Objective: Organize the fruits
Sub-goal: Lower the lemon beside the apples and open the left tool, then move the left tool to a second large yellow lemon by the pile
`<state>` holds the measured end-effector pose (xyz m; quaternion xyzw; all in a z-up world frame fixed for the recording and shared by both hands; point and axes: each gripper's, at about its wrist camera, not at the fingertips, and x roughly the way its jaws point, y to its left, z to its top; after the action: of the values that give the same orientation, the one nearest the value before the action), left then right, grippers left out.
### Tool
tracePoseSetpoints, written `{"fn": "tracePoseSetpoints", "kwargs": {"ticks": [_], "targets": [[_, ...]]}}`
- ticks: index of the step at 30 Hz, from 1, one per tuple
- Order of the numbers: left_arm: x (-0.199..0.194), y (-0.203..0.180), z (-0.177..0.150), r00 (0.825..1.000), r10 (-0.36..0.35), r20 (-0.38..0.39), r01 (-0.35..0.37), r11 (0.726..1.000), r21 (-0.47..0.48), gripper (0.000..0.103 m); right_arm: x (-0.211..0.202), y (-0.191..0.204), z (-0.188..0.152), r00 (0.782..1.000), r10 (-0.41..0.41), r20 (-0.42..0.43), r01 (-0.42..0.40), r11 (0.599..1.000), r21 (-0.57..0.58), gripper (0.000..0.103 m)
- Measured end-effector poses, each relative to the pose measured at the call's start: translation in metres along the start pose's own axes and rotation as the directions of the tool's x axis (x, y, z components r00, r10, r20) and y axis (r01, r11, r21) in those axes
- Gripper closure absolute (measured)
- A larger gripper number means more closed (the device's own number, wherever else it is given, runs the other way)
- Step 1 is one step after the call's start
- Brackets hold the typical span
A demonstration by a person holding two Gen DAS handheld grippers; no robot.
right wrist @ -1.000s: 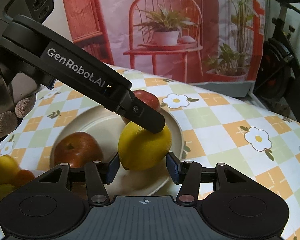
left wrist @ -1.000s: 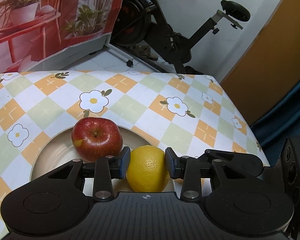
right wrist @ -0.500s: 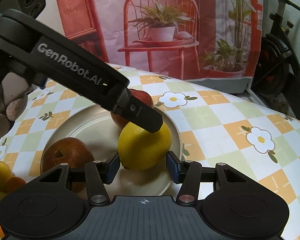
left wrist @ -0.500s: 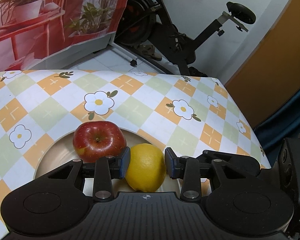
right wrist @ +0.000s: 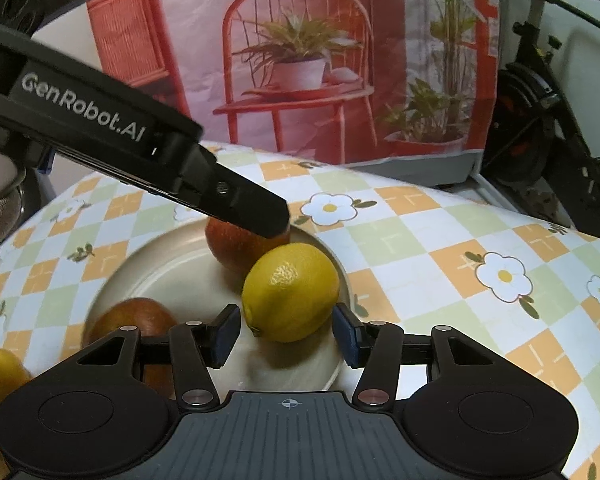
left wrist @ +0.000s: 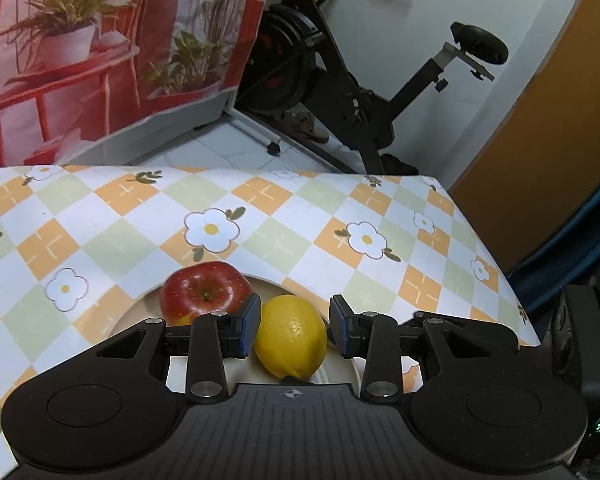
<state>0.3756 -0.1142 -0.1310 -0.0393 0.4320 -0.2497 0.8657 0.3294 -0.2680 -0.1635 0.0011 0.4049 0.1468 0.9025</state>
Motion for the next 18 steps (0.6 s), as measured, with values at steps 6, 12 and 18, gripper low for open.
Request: {"fn": "tracePoseSetpoints", "kwargs": {"ticks": [6, 12, 18], "targets": [[-0.028, 0.003, -0.005, 0.998, 0.035, 0.048, -0.035, 0.999, -0.004, 0.063, -0.026, 0.009, -0.006, 0.999, -0.007, 0.037, 0.007, 1.000, 0.023, 0.056], [-0.066, 0.010, -0.021, 0.991, 0.090, 0.099, -0.092, 0.996, 0.007, 0.063, -0.054, 0.028, -0.021, 0.996, -0.024, 0.085, 0.019, 0.998, 0.059, 0.056], [-0.105, 0.024, -0.043, 0.979, 0.158, 0.129, -0.160, 0.987, 0.011, 0.063, -0.073, 0.054, -0.038, 0.992, -0.030, 0.125, 0.018, 0.995, 0.096, 0.056]]}}
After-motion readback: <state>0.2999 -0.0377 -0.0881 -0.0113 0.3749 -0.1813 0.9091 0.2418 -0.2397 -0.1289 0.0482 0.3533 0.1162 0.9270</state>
